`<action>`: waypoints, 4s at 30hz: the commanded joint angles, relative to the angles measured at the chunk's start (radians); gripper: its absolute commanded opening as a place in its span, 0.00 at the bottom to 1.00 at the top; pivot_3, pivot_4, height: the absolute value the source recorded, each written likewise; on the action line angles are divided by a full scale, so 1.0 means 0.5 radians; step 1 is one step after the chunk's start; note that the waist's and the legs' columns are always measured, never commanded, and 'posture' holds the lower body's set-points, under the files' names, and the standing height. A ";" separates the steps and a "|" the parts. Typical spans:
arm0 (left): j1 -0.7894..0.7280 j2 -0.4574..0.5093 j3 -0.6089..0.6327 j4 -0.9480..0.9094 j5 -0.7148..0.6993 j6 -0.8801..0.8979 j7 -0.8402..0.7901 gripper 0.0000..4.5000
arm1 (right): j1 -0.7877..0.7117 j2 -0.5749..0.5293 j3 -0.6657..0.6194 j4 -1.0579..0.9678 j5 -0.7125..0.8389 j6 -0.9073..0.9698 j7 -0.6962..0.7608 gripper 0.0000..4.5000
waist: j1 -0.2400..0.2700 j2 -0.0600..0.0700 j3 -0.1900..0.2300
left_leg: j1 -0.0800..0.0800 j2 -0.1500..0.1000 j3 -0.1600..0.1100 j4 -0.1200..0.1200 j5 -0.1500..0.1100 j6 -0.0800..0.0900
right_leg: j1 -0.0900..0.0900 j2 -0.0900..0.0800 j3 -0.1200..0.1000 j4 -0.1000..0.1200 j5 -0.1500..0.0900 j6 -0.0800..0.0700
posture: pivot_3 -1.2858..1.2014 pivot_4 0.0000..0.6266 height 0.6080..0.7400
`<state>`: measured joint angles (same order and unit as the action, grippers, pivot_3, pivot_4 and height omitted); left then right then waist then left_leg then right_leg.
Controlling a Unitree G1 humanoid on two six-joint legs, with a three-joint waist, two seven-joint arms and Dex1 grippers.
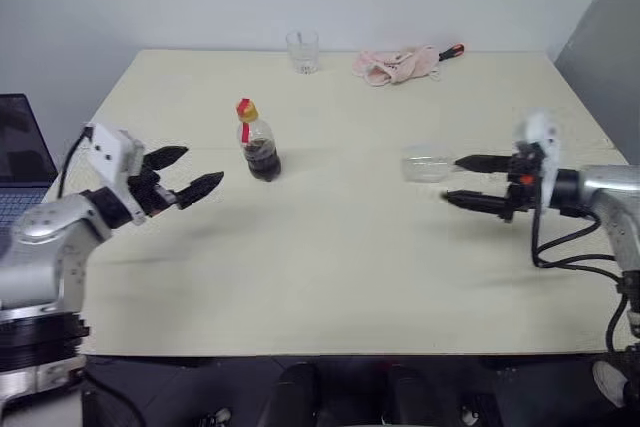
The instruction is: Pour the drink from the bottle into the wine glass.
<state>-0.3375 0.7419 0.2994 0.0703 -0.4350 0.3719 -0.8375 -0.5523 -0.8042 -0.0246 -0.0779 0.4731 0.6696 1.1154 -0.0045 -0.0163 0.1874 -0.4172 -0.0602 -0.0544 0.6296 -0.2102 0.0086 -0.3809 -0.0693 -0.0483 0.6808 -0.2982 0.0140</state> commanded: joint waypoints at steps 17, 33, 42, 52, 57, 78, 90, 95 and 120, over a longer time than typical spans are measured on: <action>-0.283 -0.444 -0.213 0.176 0.320 -0.278 0.513 1.00 | -0.036 0.462 0.377 -0.669 -0.042 0.167 -0.514 0.99 | 0.005 -0.006 -0.003 | 0.000 -0.001 -0.002 0.003 0.004 -0.006 | 0.000 0.001 0.000 0.001 0.003 0.004 | 0.52 0.24 1.00; -0.535 -0.652 -0.326 0.621 0.521 -0.519 0.748 1.00 | -0.059 0.517 0.429 -0.664 -0.093 0.144 -0.579 0.99 | 0.005 -0.008 -0.004 | 0.000 -0.002 -0.002 0.005 0.005 -0.008 | 0.000 0.002 0.001 0.001 0.004 0.006 | 0.52 0.24 1.00; -0.687 -0.743 -0.353 0.894 0.560 -0.664 0.783 1.00 | -0.069 0.503 0.419 -0.667 -0.094 0.152 -0.582 0.99 | 0.005 -0.009 -0.004 | 0.000 -0.002 -0.002 0.005 0.005 -0.008 | 0.000 0.002 0.000 0.001 0.004 0.006 | 0.52 0.24 1.00; -0.978 -0.784 -0.342 1.499 0.653 -0.946 0.882 1.00 | -0.059 0.462 0.388 -0.678 -0.083 0.176 -0.588 0.99 | 0.005 -0.009 -0.005 | 0.000 -0.002 -0.002 0.007 0.005 -0.008 | 0.001 0.002 -0.001 0.002 0.004 0.006 | 0.52 0.24 1.00; -1.099 -0.809 -0.330 1.770 0.654 -1.074 0.883 1.00 | -0.067 0.456 0.384 -0.676 -0.076 0.183 -0.588 0.99 | 0.005 -0.009 -0.005 | 0.000 -0.002 -0.002 0.007 0.005 -0.008 | 0.000 0.002 -0.001 0.002 0.004 0.006 | 0.52 0.24 1.00; -1.238 -0.894 -0.183 2.220 0.616 -1.670 0.915 0.51 | -0.096 0.434 0.387 -0.657 -0.092 0.190 -0.592 1.00 | 0.003 -0.010 -0.004 | -0.002 -0.002 -0.001 0.008 0.005 -0.008 | 0.000 0.002 -0.002 0.002 0.004 0.007 | 0.52 0.24 1.00; -0.728 -0.834 -0.572 0.851 0.312 -0.679 -0.164 0.45 | -0.161 0.586 -0.110 -0.801 0.193 0.719 -1.015 1.00 | -0.002 -0.010 -0.004 | -0.006 -0.002 -0.001 0.008 0.006 -0.009 | -0.003 0.002 0.002 0.001 0.004 0.006 | 0.52 0.24 1.00; -0.630 -0.738 -0.689 0.421 0.182 -0.375 -0.431 0.44 | -0.178 0.704 -0.157 -1.043 0.423 0.988 -1.176 1.00 | -0.004 -0.010 -0.004 | -0.010 -0.001 -0.002 0.010 0.006 -0.009 | -0.009 0.004 0.005 0.006 0.006 0.004 | 0.52 0.24 1.00; -0.818 -0.872 -0.851 0.758 0.487 -0.715 -0.358 0.41 | -0.212 1.417 -0.048 -1.470 0.132 1.521 -2.396 1.00 | -0.012 -0.009 -0.005 | -0.010 0.000 0.001 0.011 0.005 -0.007 | -0.016 0.009 0.015 0.014 0.006 0.003 | 0.52 0.24 1.00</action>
<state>-0.7185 0.3140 -0.1472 0.4635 -0.1920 0.0517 -1.0299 -0.6430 -0.1048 -0.0530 -0.7656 0.5550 1.4217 -0.0540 -0.0103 -0.0209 0.1850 -0.4223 -0.0604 -0.0537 0.6351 -0.2078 0.0051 -0.3895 -0.0646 -0.0404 0.6882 -0.2950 0.0155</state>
